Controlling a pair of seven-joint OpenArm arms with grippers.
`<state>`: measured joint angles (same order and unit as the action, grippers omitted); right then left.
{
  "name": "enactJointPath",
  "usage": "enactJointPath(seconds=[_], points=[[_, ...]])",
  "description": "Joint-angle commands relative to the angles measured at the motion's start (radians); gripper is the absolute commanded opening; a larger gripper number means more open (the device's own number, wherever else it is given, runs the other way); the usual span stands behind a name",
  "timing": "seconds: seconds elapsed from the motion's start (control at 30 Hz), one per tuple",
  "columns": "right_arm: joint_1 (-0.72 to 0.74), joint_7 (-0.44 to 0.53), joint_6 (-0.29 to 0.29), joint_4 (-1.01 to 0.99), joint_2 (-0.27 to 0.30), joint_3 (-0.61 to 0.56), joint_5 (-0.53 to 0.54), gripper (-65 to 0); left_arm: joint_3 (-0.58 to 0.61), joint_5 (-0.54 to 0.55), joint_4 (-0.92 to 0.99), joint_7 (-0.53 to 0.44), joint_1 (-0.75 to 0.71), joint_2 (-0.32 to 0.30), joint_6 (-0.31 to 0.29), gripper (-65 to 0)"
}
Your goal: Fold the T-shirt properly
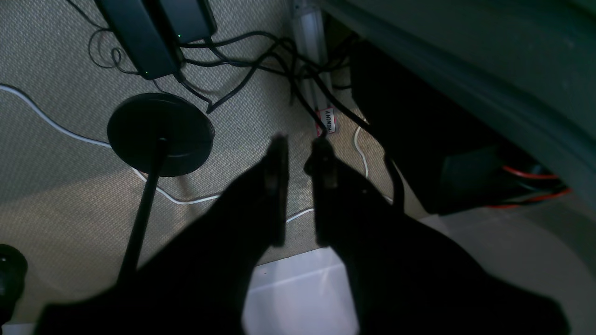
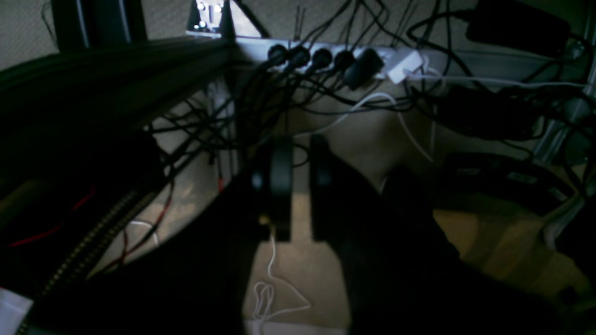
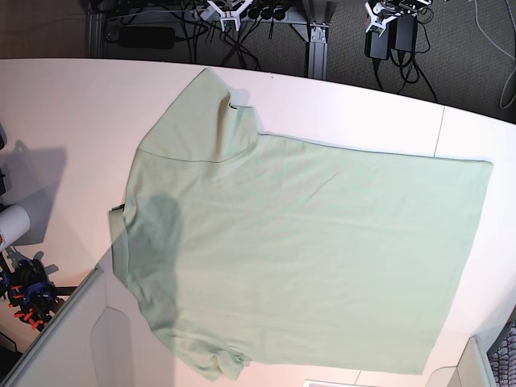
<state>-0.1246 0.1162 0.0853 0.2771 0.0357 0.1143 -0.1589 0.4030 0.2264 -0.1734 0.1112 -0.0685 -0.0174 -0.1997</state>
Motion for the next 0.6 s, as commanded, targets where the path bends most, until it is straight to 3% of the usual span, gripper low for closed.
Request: enactJointPath(seconds=[0.0,0.57], points=[[-0.003,0.012,0.0,0.011,0.005,0.003,-0.006,-59.3,0.002,0.002,-0.004,-0.003,-0.002,0.0,-0.016,-56.2],[-0.003,0.012,0.0,0.016,0.005,0.003,-0.006,-59.3,0.002,0.001,-0.004,-0.018,-0.002,0.0,-0.018,-56.2]])
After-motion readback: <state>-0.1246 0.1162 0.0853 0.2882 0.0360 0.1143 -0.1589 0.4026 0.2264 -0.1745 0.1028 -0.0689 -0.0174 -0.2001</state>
